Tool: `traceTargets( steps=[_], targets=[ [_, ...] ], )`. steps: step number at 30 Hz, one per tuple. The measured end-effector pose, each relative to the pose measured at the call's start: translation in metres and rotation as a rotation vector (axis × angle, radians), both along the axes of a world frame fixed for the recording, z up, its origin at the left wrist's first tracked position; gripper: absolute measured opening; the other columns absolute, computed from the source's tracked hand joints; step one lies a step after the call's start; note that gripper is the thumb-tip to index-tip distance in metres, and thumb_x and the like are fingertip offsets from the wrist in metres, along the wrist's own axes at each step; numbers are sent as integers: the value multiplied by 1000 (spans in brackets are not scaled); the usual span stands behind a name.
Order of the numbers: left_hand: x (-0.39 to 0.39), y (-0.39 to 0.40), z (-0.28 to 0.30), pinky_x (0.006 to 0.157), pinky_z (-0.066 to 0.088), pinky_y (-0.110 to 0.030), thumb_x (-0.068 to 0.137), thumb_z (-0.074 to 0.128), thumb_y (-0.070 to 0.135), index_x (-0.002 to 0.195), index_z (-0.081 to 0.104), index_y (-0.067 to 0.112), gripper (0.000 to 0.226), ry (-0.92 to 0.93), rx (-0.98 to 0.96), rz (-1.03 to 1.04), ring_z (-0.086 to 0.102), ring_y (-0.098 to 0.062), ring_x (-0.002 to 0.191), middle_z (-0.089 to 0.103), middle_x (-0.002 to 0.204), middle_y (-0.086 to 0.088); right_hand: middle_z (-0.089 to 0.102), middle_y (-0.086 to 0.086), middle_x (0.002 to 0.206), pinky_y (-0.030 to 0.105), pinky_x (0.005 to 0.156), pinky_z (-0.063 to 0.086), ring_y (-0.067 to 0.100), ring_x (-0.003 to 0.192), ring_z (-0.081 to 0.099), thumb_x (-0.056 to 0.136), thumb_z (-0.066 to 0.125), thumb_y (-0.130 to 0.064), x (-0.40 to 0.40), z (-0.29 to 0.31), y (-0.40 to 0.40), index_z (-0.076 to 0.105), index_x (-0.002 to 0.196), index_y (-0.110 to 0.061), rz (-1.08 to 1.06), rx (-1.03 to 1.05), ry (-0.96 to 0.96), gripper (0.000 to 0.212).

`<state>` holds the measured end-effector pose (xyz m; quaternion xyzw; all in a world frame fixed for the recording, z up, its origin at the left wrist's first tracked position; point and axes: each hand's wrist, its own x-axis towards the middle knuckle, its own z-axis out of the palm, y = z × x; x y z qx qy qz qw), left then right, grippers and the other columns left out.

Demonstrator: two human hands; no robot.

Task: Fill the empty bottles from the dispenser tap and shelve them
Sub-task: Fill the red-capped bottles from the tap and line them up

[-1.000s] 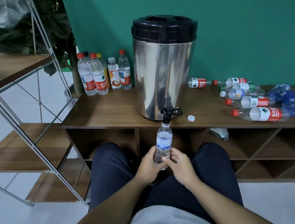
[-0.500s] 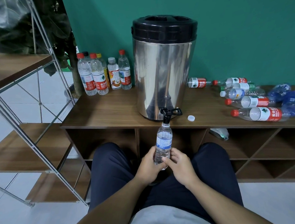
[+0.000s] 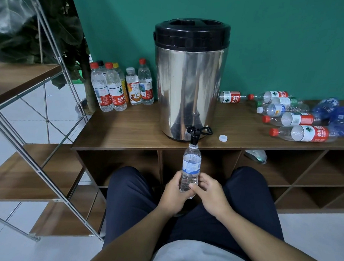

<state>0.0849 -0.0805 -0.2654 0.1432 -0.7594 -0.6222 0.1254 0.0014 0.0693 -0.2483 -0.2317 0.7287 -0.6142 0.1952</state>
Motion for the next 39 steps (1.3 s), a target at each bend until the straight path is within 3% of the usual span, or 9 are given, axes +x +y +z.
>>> traceTargets(
  steps=[16, 30, 39],
  targets=[
    [0, 1, 1, 105, 63, -52, 92, 89, 18, 140, 65, 34, 55, 7, -5, -4, 78, -18, 117, 80, 126, 5, 82, -6, 121, 44, 106, 61, 15, 115, 78, 100, 76, -1, -1, -1, 0, 75, 129, -20, -4, 6, 19, 34],
    [-1, 0, 0, 104, 63, -51, 91, 90, 14, 139, 66, 32, 56, -2, 0, 3, 78, -19, 114, 80, 124, 4, 83, -4, 118, 37, 102, 62, 16, 112, 79, 100, 74, 3, 0, 0, 0, 75, 130, -19, -2, -13, 6, 36],
    [-1, 0, -1, 103, 63, -52, 91, 89, 13, 138, 66, 31, 55, -1, 4, 3, 79, -21, 112, 81, 122, 2, 83, -4, 119, 40, 103, 61, 17, 113, 79, 100, 75, 2, 0, 0, 0, 75, 131, -19, -6, -10, 15, 37]
  ],
)
